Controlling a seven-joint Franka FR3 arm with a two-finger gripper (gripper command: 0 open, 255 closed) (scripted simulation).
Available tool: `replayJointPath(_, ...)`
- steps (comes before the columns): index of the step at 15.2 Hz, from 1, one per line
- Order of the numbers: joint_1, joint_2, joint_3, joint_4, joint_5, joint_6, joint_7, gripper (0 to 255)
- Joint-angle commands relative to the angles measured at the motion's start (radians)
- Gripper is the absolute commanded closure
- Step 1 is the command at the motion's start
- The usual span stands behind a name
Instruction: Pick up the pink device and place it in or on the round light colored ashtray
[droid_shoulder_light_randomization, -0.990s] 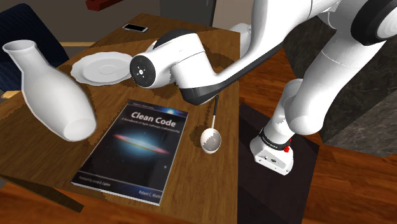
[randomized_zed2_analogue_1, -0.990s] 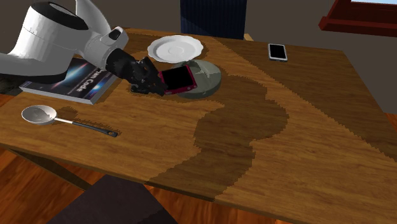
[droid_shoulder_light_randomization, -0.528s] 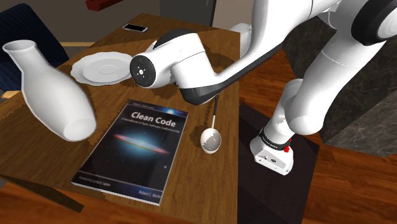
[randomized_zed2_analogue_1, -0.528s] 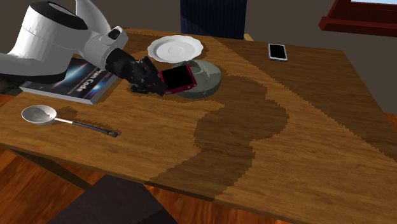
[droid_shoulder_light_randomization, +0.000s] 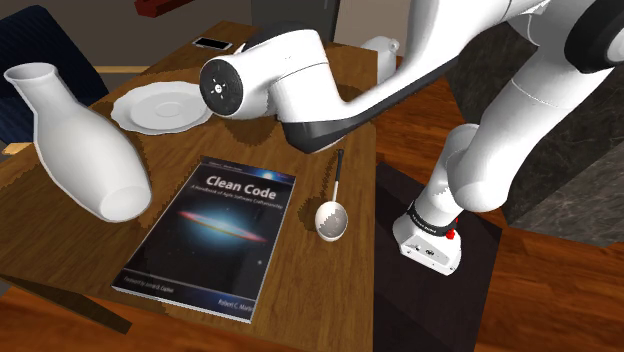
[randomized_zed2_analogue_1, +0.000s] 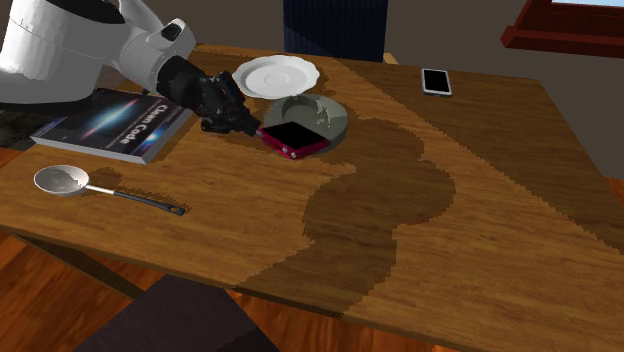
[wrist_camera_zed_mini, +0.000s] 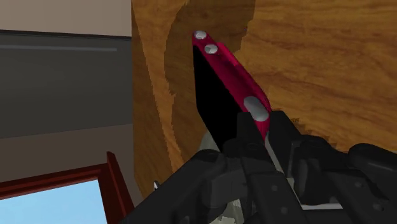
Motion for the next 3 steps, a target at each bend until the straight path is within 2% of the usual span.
replayJointPath(1,0.000,-0.007,0.000,0.017,0.001,-0.013,-0.020,255)
replayJointPath(3,0.000,-0.017,0.000,0.031,0.003,-0.025,-0.040,255)
